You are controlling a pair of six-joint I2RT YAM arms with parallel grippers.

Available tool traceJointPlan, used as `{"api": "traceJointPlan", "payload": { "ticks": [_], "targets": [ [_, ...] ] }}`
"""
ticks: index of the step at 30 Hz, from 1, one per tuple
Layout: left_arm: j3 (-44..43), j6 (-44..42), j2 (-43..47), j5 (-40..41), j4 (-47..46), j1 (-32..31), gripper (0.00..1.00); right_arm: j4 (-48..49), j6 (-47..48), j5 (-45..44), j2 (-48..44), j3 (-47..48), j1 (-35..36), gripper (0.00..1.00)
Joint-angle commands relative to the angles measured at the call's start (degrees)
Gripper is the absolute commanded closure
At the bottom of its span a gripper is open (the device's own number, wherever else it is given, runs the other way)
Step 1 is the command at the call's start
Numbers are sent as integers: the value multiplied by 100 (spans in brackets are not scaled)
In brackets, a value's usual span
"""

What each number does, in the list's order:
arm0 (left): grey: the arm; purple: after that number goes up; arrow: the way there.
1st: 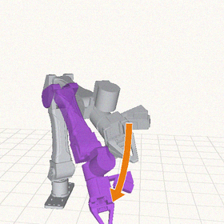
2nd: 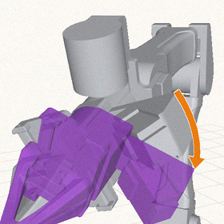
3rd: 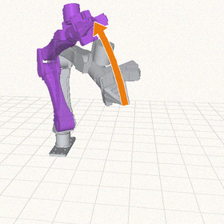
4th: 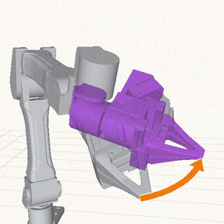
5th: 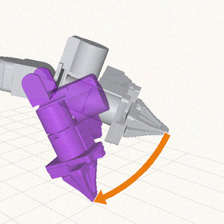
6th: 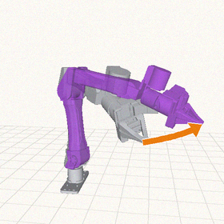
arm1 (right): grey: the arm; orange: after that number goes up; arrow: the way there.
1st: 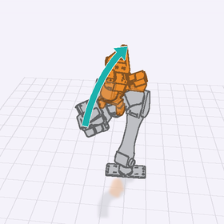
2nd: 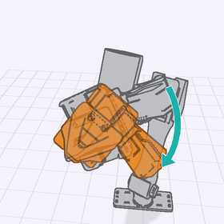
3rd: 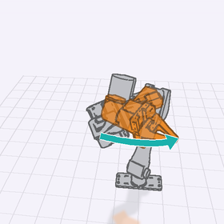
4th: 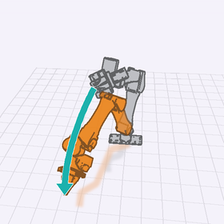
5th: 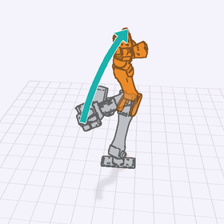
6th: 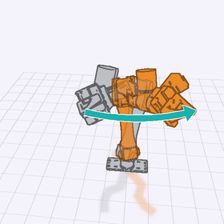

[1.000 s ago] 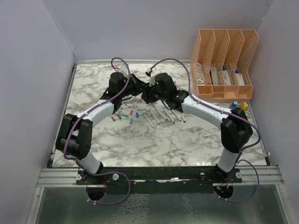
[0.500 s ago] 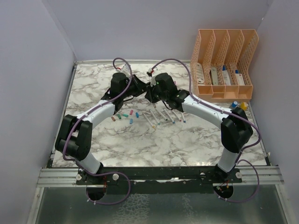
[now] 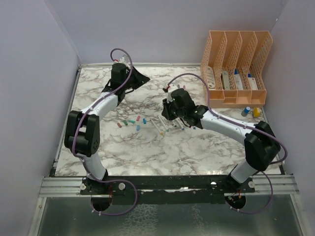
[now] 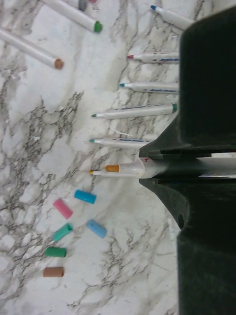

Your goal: Open the pen caps

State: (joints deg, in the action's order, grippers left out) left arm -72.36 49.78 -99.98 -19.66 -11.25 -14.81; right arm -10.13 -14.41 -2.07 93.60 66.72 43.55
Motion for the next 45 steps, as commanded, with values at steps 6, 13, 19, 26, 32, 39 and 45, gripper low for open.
{"api": "traceJointPlan", "payload": {
  "ticks": [6,13,19,26,32,39,45],
  "targets": [
    [540,-530,42,44,582,-31,100,-411,-147,-1274,-689,-651,-551,99],
    [1349,-1031,243,509,1109,-6,100,-150,48,-2014,-874,-965,-1246,99],
    [1412,-1177,187,706,1315,30,100,-91,22,-1898,-810,-1116,-1582,99],
    [1488,-1262,139,864,1423,150,100,-33,-38,-1745,-811,-1307,-1884,99],
    [1503,-1298,246,944,1459,280,100,152,-64,-1559,-1071,-1529,-1929,99],
    [1535,-1341,245,948,1500,404,100,181,-31,-1506,-1056,-1516,-1938,99],
    [1640,-1340,246,900,1480,478,100,216,-41,-1464,-993,-1568,-1951,99]
  ]
}}
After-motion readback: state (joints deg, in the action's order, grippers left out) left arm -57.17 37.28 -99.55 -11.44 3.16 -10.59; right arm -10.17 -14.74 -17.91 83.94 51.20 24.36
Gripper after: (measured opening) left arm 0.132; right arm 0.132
